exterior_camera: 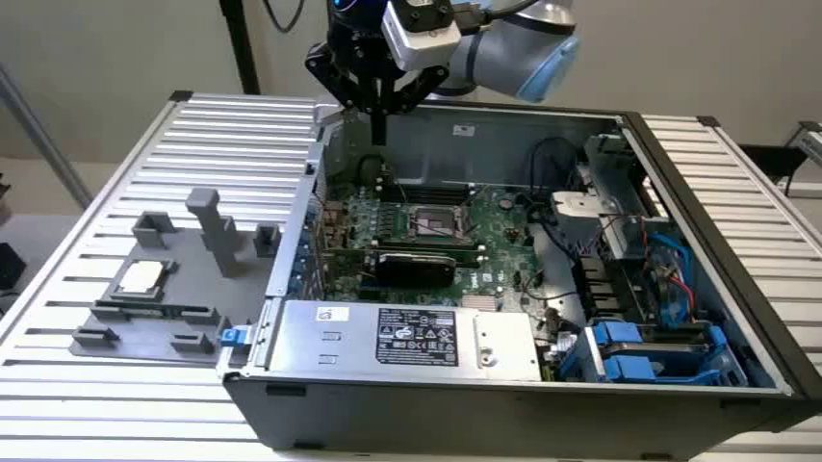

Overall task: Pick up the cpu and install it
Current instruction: 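Reach for the cpu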

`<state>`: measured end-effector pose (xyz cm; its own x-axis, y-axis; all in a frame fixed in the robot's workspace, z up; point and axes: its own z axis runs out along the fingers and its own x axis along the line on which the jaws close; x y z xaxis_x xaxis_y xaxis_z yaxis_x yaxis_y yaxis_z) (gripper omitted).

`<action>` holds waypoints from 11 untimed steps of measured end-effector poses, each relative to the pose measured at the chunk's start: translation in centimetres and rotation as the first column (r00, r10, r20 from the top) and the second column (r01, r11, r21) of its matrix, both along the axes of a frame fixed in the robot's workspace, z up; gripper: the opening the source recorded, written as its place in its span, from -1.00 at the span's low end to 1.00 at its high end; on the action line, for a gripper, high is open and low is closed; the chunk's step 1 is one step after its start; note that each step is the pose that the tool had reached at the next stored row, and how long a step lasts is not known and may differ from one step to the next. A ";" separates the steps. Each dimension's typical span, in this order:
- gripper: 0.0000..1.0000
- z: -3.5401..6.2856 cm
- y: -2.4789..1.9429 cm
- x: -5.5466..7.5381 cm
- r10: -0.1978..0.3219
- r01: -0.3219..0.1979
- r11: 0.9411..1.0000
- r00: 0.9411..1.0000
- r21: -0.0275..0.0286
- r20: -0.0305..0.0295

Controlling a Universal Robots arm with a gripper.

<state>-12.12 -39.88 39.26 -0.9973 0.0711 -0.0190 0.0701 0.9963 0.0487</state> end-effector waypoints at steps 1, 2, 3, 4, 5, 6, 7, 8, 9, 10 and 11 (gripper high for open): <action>-0.79 0.00 0.00 0.0 0.000 0.000 1.000 1.000 0.000 0.000; -0.79 0.00 0.00 0.0 0.000 0.000 1.000 1.000 0.000 0.000; -0.79 0.00 0.00 0.0 0.000 0.000 1.000 1.000 0.000 0.000; -0.79 0.00 0.00 0.0 0.000 0.000 1.000 1.000 0.000 0.000; -0.79 0.00 0.00 0.0 0.000 0.000 1.000 1.000 0.000 0.000; -0.79 0.00 0.00 0.0 0.000 0.000 1.000 1.000 0.000 0.000; -0.79 0.00 0.00 0.0 0.000 0.000 1.000 1.000 0.000 0.000; -0.79 0.00 0.00 0.0 0.000 0.000 1.000 1.000 0.000 0.000; -0.79 0.00 0.00 0.0 0.000 0.000 1.000 1.000 0.000 0.000; -0.79 0.00 0.00 0.0 0.000 0.000 1.000 1.000 0.000 0.000; -0.79 0.00 0.00 0.0 0.000 0.000 1.000 1.000 0.000 0.000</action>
<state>-12.16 -39.88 39.26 -0.9973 0.0712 -0.0190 0.0702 0.9963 0.0488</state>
